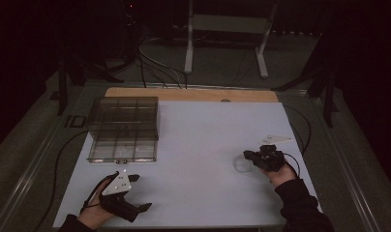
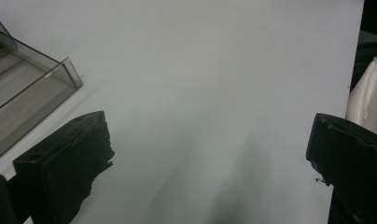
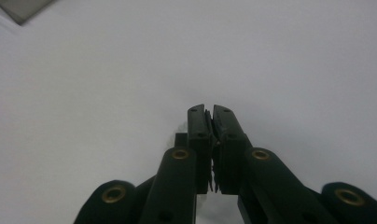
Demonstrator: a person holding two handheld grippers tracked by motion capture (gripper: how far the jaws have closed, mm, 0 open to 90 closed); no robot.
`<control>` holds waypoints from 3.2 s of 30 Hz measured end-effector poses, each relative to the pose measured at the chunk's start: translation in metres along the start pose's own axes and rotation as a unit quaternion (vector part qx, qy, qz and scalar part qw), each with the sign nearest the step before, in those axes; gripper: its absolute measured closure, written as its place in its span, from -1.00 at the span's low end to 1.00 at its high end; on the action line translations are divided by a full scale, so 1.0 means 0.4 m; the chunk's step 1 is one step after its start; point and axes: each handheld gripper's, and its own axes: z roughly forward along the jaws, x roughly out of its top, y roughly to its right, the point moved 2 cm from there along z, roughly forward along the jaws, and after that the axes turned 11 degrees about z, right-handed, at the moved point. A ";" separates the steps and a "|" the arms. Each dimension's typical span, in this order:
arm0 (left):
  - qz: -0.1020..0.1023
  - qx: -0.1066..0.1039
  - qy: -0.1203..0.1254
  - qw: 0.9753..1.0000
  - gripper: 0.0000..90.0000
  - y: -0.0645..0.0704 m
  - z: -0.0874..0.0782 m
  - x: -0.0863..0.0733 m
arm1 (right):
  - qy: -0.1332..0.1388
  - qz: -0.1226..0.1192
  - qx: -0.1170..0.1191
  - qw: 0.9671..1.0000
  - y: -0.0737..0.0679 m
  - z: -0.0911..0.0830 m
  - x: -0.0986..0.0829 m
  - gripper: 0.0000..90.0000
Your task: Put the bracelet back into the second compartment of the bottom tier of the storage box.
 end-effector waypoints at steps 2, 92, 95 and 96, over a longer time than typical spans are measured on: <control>-0.001 0.000 0.000 1.000 -1.00 0.000 0.000 0.000 | 0.001 -0.006 0.001 1.000 -0.010 -0.005 0.005 0.95; 0.005 -0.001 0.007 1.000 -1.00 0.004 -0.007 0.002 | 0.002 -0.151 0.138 0.979 -0.381 0.136 0.200 0.95; 0.004 -0.001 0.009 1.000 -1.00 0.005 -0.007 0.002 | 0.004 -0.157 0.141 0.977 -0.395 0.142 0.212 0.95; 0.004 -0.001 0.009 1.000 -1.00 0.004 -0.007 0.003 | 0.005 -0.157 0.144 0.977 -0.400 0.143 0.216 0.95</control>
